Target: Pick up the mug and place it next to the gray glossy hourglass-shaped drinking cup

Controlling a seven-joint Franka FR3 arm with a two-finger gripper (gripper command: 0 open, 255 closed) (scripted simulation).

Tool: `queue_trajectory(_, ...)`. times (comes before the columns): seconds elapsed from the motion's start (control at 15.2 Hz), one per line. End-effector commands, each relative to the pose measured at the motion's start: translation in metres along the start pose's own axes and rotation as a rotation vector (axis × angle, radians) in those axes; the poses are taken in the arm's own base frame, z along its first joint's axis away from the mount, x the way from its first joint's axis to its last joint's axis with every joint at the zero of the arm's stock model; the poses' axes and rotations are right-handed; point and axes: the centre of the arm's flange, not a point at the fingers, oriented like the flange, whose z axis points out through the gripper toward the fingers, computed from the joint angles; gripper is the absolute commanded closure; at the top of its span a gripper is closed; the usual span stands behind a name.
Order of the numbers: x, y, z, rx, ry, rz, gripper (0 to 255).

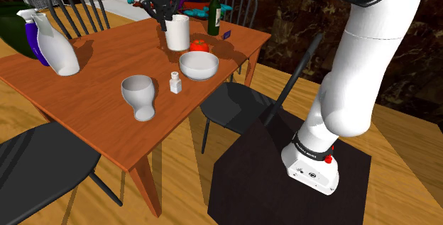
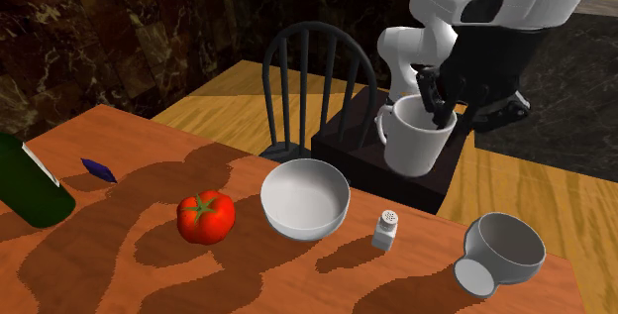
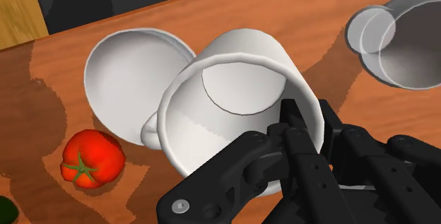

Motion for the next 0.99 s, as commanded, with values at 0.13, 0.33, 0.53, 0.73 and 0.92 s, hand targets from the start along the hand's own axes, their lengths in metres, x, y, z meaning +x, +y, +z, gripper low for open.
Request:
queue_trajectory(0.13,-0.016,-0.050,-0.003,0.000,0.000,0.001,255)
queue_trajectory(0.33,-0.028,-0.088,-0.005,0.000,0.000,0.001,255)
queue_trajectory(0.53,-0.040,-0.125,-0.007,0.000,0.000,0.001,255)
queue_trajectory(0.73,-0.052,-0.163,-0.009,0.000,0.000,0.001,255)
queue_trajectory(0.92,-0.065,-0.200,-0.011,0.000,0.000,0.001,255)
